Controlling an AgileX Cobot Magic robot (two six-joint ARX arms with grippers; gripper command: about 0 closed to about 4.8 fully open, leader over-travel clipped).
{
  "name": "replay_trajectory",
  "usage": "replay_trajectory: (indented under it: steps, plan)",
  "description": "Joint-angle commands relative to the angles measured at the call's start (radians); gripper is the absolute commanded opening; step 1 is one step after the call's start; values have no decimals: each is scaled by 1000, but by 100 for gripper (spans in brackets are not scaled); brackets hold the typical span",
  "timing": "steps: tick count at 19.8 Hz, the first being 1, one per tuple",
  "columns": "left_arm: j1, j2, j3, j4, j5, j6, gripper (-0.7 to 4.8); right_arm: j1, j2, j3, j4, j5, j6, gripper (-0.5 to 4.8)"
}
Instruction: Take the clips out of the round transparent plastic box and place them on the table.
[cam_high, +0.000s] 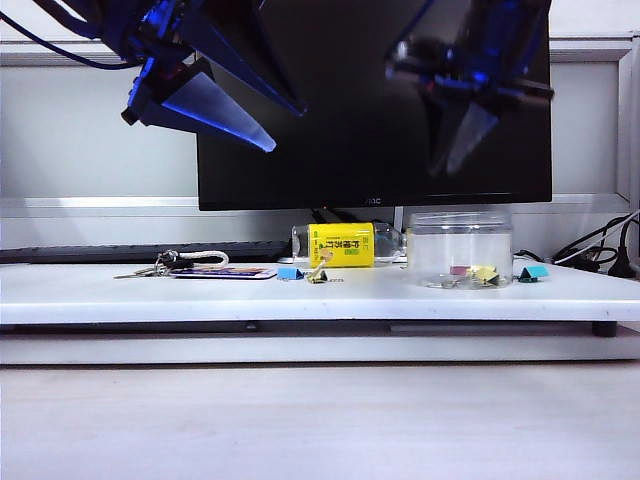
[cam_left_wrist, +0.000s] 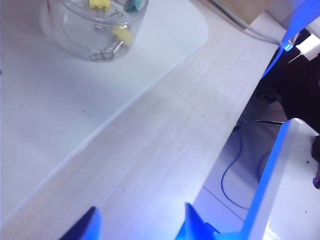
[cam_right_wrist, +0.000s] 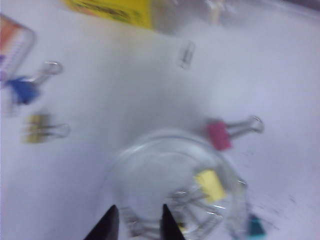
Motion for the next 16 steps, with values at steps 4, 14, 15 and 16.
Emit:
replay_trajectory:
  steps: [4, 14, 15, 16]
  plan:
    - [0, -2, 2, 13, 3, -3, 227, -1, 20, 5, 0, 82, 173, 115]
    - [-23, 8, 2, 225, -82, -1, 223, -1, -16, 5, -19, 84, 142, 116]
    - [-35, 18, 2, 243, -127, 2, 223, -3, -24, 5, -19, 102, 134, 115]
    - [-55, 35, 3, 270, -175, 9, 223, -5, -46, 5, -19, 137, 113, 115]
